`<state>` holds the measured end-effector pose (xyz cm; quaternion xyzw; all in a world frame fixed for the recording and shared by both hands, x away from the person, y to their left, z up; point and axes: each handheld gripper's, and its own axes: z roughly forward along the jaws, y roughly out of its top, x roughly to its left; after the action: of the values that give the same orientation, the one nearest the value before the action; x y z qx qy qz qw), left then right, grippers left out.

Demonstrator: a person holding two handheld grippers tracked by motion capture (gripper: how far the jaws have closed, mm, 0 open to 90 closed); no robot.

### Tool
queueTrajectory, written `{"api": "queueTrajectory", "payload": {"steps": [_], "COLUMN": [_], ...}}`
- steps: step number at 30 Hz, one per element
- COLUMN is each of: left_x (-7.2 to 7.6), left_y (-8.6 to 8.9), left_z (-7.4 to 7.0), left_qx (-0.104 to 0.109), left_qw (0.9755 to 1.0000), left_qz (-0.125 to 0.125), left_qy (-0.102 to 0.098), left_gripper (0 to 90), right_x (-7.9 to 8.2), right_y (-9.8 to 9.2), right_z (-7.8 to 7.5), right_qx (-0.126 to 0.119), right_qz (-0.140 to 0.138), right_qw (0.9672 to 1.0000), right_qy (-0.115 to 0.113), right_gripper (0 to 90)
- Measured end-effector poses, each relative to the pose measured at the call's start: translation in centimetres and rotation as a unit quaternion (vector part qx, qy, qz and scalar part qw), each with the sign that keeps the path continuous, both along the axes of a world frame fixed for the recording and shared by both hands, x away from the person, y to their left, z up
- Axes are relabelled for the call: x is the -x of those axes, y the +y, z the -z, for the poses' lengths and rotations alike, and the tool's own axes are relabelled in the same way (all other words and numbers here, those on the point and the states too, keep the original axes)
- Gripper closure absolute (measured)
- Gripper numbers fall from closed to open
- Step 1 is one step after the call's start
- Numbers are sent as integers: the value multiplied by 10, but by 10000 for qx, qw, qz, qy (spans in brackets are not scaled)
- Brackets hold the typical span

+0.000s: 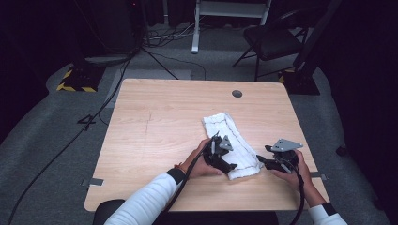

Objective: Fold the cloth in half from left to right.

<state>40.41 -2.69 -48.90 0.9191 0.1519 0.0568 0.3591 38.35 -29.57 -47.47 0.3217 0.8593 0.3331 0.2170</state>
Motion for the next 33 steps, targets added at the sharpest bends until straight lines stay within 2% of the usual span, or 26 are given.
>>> {"api": "queueTrajectory", "payload": {"steps": [1,3,7,13,17,20,23,26,28,31,33], "left_x": [1,1,4,14,21,25,27,28,27,24,21], "left_y": [1,4,11,27,40,50,59,68,74,82,84], "left_z": [3,6,5,5,6,7,7,3,-1,-7,-10], "left_qx": [-119,-45,-100,-141,-92,-9,97,235,264,341,338], "left_qw": [9999,10000,9999,9998,9999,9999,9997,9986,9982,9970,9964], "left_qz": [42,21,57,70,43,52,-72,-334,-472,-630,-739], "left_qy": [3,60,93,76,73,86,199,332,269,279,246], "left_gripper": [214,214,215,215,216,216,222,228,228,212,211], "right_x": [-1,-2,-3,2,9,17,24,29,33,35,32], "right_y": [0,0,7,21,30,38,44,49,53,56,55], "right_z": [1,4,7,13,13,13,14,14,14,11,7], "right_qx": [9,-12,9,52,43,74,96,65,99,145,94], "right_qz": [-1,-81,-207,-613,-905,-994,-1045,-1079,-1110,-1189,-1167], "right_qw": [10000,9999,9995,9972,9946,9938,9936,9932,9930,9920,9925], "right_qy": [33,126,246,423,502,495,418,434,397,392,339], "right_gripper": [445,444,434,428,444,462,478,482,480,438,433]}}
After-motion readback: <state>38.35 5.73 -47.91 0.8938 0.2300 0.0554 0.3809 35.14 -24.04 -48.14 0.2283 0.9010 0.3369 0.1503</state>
